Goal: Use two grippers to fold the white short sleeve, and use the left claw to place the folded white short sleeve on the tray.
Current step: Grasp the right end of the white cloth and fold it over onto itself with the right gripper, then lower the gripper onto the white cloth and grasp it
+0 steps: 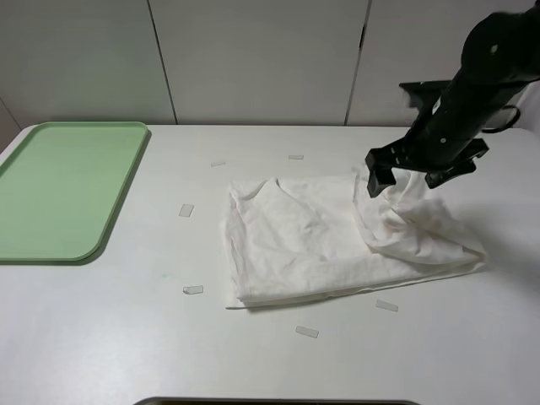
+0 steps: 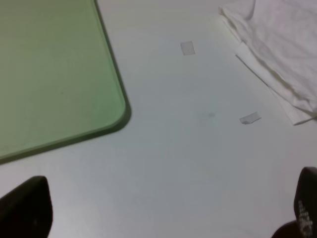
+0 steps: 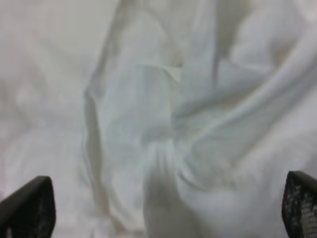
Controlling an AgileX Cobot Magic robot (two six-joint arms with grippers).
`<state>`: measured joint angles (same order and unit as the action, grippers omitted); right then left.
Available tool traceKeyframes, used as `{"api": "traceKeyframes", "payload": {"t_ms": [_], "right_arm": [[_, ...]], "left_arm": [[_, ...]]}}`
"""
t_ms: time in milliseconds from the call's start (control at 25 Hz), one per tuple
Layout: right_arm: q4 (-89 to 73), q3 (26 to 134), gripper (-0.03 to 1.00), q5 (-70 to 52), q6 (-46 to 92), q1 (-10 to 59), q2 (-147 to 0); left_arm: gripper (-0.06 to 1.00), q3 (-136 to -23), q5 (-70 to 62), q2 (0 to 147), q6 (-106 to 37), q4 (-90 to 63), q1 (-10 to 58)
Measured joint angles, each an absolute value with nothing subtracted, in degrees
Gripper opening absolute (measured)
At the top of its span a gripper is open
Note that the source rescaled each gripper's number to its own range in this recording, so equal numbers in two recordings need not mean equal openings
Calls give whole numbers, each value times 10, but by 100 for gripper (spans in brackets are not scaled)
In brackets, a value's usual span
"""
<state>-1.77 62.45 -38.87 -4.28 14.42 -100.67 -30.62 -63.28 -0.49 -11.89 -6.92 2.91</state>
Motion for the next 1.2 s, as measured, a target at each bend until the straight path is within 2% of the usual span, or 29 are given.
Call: {"api": "traceKeyframes", "payload": {"t_ms": [600,840,1200], "right_arm": [[27,624,100,-682,-45,144,-768],[27,590,100,-691,-45,144,-668],[-16,444,100,-696,-47,144,-418]], "left_arm": [[97,-306,-633,-5,-119,-69,29],[97,-306,-633,-5,-119,-69,29],[97,-306,-633,-5,-119,-69,29]]}}
